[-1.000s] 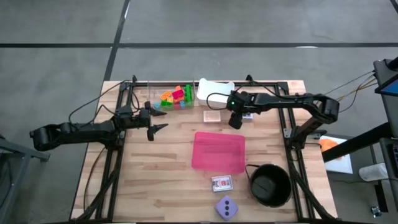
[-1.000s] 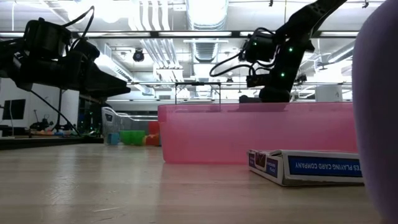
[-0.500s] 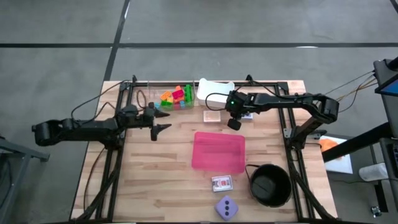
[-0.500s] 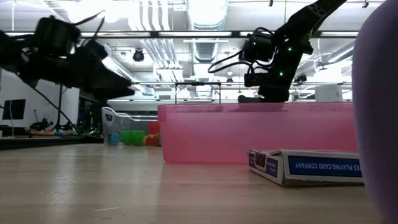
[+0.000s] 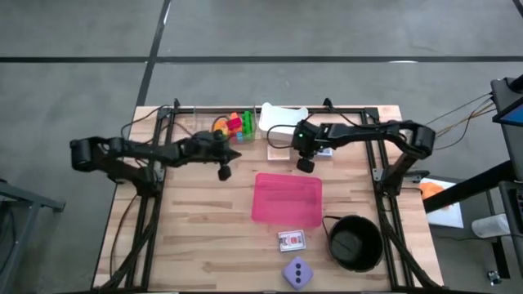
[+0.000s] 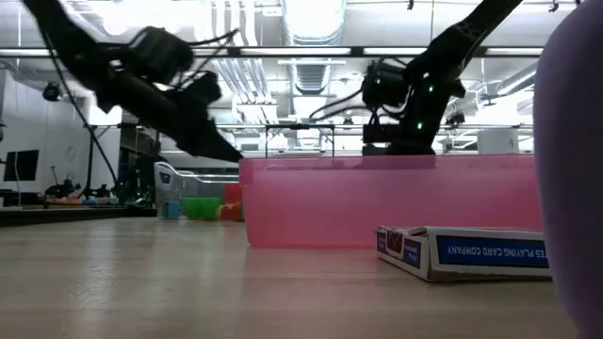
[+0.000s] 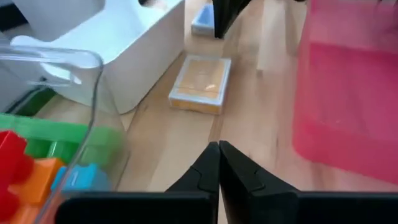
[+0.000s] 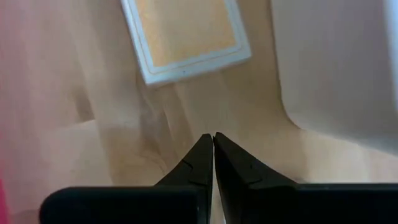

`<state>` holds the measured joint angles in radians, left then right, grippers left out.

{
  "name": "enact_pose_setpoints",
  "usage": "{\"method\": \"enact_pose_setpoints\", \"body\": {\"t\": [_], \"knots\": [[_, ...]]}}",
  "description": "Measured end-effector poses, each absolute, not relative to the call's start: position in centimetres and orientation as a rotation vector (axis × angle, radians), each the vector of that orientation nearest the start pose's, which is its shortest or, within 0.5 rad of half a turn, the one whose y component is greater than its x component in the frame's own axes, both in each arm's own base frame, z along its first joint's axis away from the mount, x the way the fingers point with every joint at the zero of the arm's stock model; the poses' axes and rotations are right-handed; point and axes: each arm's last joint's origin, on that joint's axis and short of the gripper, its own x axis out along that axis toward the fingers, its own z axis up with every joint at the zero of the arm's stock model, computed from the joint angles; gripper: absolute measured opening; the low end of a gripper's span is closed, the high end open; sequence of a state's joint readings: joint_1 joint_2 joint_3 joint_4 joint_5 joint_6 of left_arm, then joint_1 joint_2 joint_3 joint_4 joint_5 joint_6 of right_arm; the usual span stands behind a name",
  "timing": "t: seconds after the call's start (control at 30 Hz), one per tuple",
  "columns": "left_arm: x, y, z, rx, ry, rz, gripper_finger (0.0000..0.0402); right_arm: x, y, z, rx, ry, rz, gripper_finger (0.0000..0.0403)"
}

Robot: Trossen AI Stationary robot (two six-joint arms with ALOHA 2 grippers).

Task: Pick & Place Toys
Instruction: Adjust the yellow playing card

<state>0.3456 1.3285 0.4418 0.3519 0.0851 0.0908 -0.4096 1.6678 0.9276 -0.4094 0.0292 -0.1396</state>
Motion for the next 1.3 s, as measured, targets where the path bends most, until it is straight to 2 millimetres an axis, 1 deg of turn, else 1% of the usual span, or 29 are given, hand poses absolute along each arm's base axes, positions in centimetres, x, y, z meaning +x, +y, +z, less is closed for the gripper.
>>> {"method": "enact_pose_setpoints", "body": {"t": [0.2,0.37,0.57,0.73,0.87,1.0,1.1,1.3], "knots": [[26.0,9.2,15.9,0.033,0.707,0.202,0.0003,28.7,-12.8,14.1,0.086,1.203,-0.292,0.0017],[28.3,10.5,15.1,0.061,0.777,0.19,0.0002,29.4,-13.1,13.8,0.07,1.203,-0.276,0.0017],[29.9,12.2,13.6,0.068,0.84,0.201,0.0001,30.1,-13.4,13.4,0.057,1.201,-0.241,0.0017],[31.1,13.0,13.1,0.08,0.889,0.194,0.0001,30.3,-13.7,13.2,0.04,1.199,-0.237,0.0017],[31.5,13.3,12.9,0.063,0.903,0.18,0.0,30.3,-13.9,13.3,0.037,1.185,-0.237,0.0017],[31.7,13.2,13.1,0.04,0.908,0.154,0.0,30.4,-13.9,13.4,0.042,1.175,-0.224,0.0017],[31.8,12.6,13.2,0.031,0.932,0.136,0.0,30.4,-13.8,13.4,0.043,1.167,-0.215,0.0017],[32.4,11.3,13.4,0.053,0.92,0.101,0.0,30.7,-13.9,13.5,0.034,1.132,-0.189,0.0017]]}}
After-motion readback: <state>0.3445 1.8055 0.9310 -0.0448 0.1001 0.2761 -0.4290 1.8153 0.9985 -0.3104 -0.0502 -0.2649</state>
